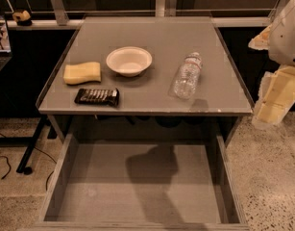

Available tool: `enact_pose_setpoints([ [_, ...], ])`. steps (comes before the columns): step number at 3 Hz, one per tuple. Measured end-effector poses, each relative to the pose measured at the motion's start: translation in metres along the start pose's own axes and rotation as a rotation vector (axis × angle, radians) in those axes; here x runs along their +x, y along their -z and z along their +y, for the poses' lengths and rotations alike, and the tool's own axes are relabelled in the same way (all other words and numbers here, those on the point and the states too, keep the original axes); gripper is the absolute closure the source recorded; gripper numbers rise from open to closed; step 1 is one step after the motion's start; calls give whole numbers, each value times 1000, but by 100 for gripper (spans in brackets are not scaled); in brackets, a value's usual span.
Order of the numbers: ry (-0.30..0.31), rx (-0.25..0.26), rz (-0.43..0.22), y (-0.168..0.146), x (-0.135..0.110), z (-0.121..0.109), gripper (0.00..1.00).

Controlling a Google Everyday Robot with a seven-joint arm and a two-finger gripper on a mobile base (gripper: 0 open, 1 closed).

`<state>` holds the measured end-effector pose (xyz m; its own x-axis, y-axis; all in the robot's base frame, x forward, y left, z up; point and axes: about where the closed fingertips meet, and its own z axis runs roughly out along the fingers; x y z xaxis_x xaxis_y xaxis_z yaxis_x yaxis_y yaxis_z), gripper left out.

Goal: Place water bottle into top drawer

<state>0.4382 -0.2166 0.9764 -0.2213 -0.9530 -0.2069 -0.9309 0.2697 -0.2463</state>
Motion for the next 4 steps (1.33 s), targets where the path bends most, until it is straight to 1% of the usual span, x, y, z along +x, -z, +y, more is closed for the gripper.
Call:
enact_pose_setpoints([
  [1, 0, 0, 0, 0, 0, 0, 0],
  [2, -63, 24, -20, -1, 1, -6, 0],
  [3, -239, 58, -110, -15, -3, -21, 0],
  [4, -478, 103, -233, -31, -8, -45, 0],
])
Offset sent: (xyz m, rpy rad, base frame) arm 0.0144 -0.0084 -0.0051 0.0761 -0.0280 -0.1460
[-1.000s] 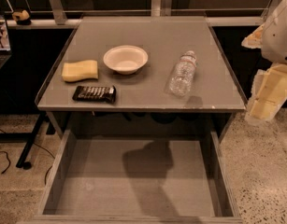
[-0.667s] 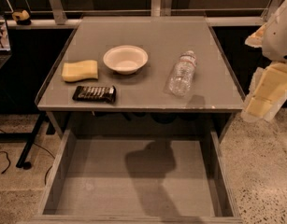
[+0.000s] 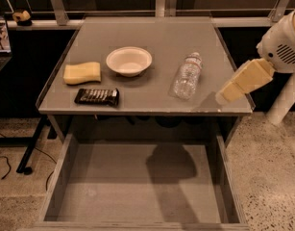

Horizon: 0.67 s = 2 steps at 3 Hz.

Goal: Place water bottle into top drawer

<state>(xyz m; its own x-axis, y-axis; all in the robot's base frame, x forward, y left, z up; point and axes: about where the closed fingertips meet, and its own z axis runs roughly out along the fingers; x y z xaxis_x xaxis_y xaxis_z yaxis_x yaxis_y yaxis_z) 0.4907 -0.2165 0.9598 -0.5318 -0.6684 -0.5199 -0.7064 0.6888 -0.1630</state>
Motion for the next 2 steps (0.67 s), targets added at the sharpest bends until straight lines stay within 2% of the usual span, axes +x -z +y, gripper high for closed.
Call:
enact_pose_setpoints([
  [1, -230, 50, -79, -15, 2, -20, 0],
  [2, -307, 62, -102, -12, -5, -23, 0],
])
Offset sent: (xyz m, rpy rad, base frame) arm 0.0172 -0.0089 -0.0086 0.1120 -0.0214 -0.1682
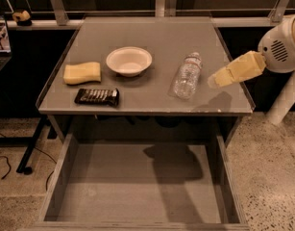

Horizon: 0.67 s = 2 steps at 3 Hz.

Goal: Place water bottle into top drawer

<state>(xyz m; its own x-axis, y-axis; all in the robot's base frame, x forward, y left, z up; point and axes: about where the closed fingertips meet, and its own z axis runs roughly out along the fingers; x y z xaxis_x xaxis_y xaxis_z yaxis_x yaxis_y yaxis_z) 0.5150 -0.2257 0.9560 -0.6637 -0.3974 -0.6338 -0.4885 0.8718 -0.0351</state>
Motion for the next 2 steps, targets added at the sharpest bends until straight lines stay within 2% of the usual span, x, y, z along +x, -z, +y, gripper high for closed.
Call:
enact_pose_setpoints([
  [1, 0, 0, 0, 0, 0, 0, 0],
  [2, -115, 19, -42, -3, -5, -10, 0],
])
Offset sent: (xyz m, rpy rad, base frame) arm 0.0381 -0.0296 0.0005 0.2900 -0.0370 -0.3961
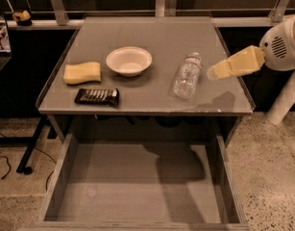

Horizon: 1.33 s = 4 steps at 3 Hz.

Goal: Place water bottle into top drawer

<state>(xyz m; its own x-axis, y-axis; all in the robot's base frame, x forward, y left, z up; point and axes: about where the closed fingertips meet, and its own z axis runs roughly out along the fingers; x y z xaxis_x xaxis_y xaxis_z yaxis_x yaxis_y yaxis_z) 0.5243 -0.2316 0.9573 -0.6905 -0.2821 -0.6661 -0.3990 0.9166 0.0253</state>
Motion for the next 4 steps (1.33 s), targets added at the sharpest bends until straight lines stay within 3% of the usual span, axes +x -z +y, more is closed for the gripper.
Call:
enact_pose_setpoints([
  [1, -197, 1, -45, -15, -17, -26, 0],
  [2, -331, -8, -57, -32, -38, -52, 0],
  [4, -427, 14, 54, -82, -68, -81, 0],
])
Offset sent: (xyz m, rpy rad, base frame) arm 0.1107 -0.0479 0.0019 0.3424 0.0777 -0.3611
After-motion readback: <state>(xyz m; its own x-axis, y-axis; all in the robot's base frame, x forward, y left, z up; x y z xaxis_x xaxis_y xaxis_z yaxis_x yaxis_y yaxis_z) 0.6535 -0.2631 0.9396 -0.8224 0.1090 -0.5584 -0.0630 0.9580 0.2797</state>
